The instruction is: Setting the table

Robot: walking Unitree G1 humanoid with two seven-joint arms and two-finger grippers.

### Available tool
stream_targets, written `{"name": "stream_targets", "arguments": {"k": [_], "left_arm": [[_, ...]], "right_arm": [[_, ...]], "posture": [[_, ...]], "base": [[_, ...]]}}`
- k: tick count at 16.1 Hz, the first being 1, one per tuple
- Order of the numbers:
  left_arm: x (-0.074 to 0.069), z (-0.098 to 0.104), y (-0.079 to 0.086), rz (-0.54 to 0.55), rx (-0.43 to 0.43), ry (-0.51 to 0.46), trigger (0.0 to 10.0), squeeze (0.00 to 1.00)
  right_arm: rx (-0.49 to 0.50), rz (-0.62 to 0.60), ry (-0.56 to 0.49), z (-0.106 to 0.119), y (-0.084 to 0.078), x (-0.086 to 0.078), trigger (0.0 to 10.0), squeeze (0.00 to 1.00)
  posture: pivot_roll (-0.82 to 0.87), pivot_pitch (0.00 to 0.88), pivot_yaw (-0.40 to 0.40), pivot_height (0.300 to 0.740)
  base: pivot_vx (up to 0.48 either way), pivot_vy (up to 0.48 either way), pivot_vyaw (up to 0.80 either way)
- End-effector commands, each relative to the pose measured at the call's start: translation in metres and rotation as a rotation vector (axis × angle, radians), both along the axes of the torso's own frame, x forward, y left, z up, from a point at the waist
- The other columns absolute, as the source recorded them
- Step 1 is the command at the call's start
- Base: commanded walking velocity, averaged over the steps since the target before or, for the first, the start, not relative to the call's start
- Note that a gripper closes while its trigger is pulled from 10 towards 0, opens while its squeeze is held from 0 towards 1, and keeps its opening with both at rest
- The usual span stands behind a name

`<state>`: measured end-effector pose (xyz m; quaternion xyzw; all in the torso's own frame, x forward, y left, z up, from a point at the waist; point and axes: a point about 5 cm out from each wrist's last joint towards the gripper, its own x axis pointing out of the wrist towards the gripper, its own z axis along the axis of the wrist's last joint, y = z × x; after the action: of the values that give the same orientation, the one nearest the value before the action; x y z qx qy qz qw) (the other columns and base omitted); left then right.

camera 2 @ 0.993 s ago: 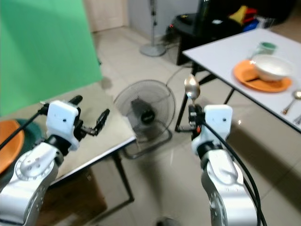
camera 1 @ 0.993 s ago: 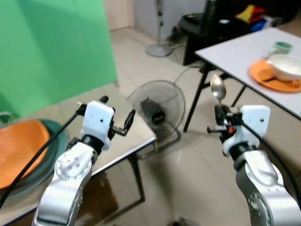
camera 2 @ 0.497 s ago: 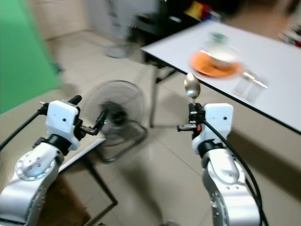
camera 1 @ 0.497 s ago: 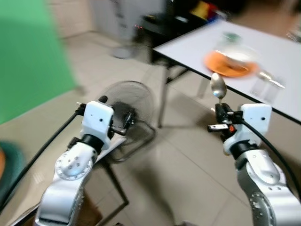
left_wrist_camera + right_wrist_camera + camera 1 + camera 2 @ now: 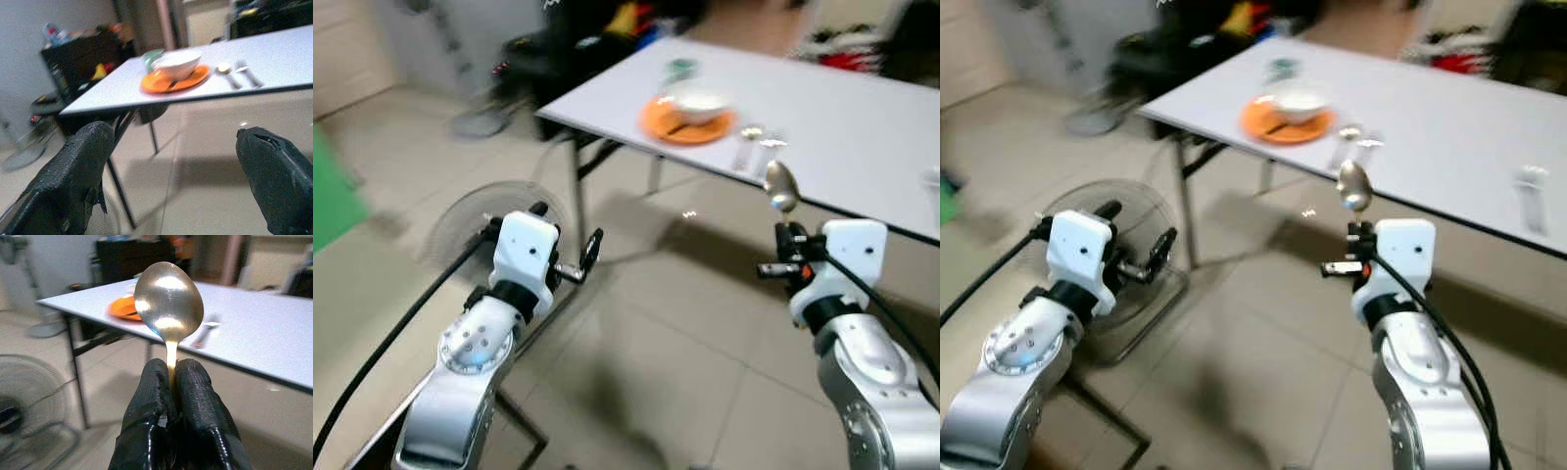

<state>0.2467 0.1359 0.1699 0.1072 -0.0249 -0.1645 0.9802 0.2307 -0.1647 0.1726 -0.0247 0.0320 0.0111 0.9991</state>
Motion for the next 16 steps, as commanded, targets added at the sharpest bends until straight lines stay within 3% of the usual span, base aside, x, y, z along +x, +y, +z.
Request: {"name": "stream_targets", "arguments": {"k": [1,3,5,13,16], "left_arm": [[0.0020,-0.0006,0.0051,0.033,0.011,0.002,10.0,0.00],[0.0027,-0.0005,0.0059,0.037,0.012,-0.001,10.0,0.00],[0.0042,0.0004,0.0052,0.038,0.013,-0.008,10.0,0.00],[0.0083,0.0010,0.0035,0.045,-0.004,-0.009,10.0,0.00],[0.0114,-0.0001,0.0050,0.072,-0.014,0.004,10.0,0.00]], "right_arm": [[0.002,0.016,-0.004,0.0017,0.0050,0.0011,10.0,0.00],[-0.007,0.005,-0.002,0.0016,0.0054,0.0016,10.0,0.00],[-0.018,-0.030,0.002,0.0004,0.0027,0.0026,10.0,0.00],[0.018,-0.068,0.025,-0.0026,-0.0009,-0.0001,10.0,0.00],[0.017,-0.069,0.028,-0.0023,-0.0011,-0.0008,10.0,0.00]], "posture": [[0.07,0.000,0.034,0.740],[0.07,0.000,0.034,0.740],[0.06,0.000,0.040,0.740],[0.05,0.000,0.050,0.740],[0.05,0.000,0.051,0.740]], "base": [[0.000,0.000,-0.80],[0.000,0.000,-0.80],[0.000,0.000,0.00],[0.000,-0.436,0.00],[0.000,0.000,0.00]]}}
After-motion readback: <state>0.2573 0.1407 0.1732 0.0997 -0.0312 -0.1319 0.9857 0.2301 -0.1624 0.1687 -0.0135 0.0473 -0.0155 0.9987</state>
